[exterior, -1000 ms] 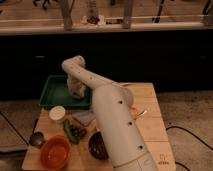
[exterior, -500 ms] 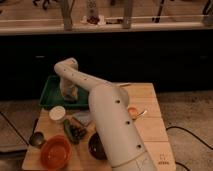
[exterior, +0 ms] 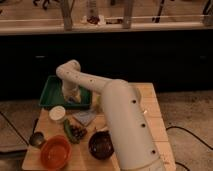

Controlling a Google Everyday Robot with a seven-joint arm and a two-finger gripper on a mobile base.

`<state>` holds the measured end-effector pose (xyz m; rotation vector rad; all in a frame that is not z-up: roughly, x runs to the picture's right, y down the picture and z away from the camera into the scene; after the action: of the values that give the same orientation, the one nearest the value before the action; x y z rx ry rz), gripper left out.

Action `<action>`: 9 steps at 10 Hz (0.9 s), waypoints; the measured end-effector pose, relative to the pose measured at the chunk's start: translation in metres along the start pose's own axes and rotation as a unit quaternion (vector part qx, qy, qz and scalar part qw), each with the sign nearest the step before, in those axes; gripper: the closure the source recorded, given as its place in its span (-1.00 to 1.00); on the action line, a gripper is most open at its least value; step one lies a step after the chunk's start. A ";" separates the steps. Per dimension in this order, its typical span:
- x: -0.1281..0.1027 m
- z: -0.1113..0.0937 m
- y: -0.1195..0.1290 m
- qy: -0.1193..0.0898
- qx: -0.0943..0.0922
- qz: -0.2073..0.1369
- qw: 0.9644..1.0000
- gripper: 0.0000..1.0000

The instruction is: Wipe tray with sponge

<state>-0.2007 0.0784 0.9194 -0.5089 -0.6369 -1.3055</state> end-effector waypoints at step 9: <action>0.063 0.021 0.016 0.016 -0.034 0.037 0.999 1.00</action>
<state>-0.1799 0.0510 0.9781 -0.5619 -0.5443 -1.2655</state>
